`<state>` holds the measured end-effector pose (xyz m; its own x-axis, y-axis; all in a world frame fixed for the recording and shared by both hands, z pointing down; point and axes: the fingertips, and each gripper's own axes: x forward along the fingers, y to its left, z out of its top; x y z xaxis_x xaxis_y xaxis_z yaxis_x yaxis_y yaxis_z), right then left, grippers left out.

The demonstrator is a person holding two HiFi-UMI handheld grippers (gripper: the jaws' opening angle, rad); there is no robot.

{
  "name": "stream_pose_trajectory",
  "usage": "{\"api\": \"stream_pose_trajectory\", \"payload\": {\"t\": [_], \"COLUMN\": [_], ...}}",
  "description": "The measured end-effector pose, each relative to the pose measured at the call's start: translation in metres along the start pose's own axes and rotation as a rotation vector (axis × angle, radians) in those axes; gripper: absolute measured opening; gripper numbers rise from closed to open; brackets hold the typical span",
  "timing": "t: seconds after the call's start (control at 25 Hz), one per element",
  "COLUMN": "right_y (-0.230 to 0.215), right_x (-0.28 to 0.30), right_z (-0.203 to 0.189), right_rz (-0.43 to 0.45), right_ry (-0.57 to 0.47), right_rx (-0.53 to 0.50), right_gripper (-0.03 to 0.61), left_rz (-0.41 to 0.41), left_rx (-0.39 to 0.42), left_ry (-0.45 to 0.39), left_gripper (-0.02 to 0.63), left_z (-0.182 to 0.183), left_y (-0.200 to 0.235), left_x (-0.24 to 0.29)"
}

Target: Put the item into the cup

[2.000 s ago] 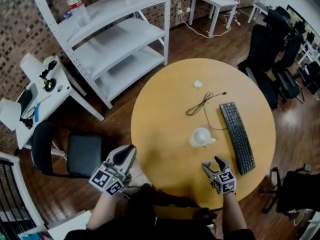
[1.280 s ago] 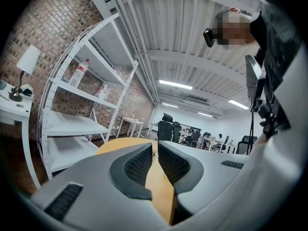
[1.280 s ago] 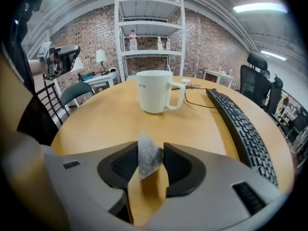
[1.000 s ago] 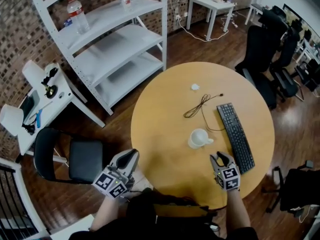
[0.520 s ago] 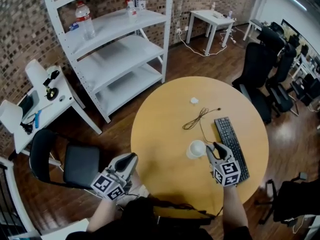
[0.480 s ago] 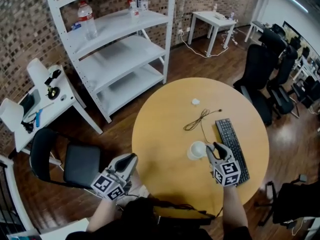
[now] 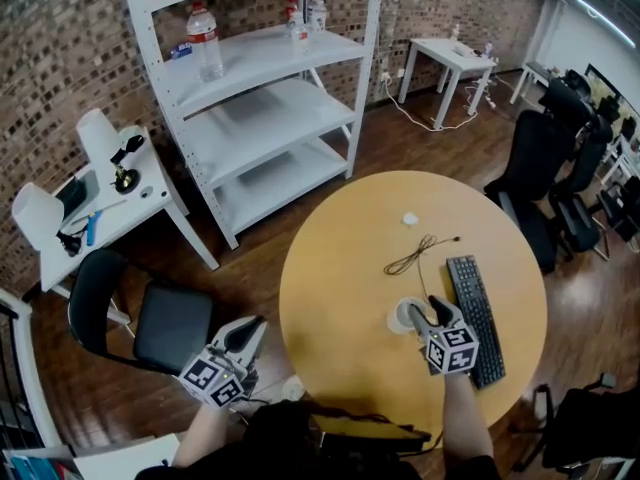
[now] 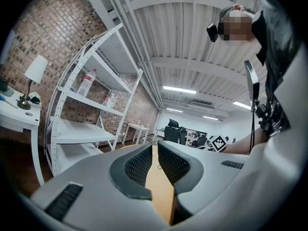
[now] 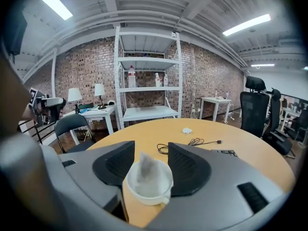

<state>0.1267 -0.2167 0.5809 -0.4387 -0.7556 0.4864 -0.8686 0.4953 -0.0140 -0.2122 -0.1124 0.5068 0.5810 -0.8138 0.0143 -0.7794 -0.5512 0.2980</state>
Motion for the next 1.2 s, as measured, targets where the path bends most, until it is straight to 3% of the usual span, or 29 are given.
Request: {"api": "stream_pose_trajectory", "payload": {"t": [0.24,0.64,0.92,1.12,1.2], "right_y": [-0.003,-0.019,-0.033,-0.035,-0.039], "right_x": [-0.015,-0.106,-0.202,-0.250,-0.264], "right_z": [0.008,0.020,0.007,-0.023,-0.031], "right_rz": [-0.024,-0.090,-0.205,-0.333,-0.383], "right_ry": [-0.047,-0.317,-0.472,-0.489,-0.491], "right_rx": [0.032,0.202,0.273,0.293,0.302], "right_gripper": [0.221,0.221,0.219,0.203,0.168], "left_rz": [-0.021,-0.166,-0.311,-0.426,-0.453], "left_rx": [0.010,0.052,0.077,0.047,0.049], "left_ry": [-0.006,0.016,0.066,0.081,0.066], "left_gripper": [0.032,0.032,0.032,0.032,0.032], "left_z": [0.005,0.015,0.008,0.001,0.005], "left_y": [-0.005,-0.024,-0.077,-0.112,-0.123], "left_x": [0.008,0.052,0.100,0.131,0.139]}}
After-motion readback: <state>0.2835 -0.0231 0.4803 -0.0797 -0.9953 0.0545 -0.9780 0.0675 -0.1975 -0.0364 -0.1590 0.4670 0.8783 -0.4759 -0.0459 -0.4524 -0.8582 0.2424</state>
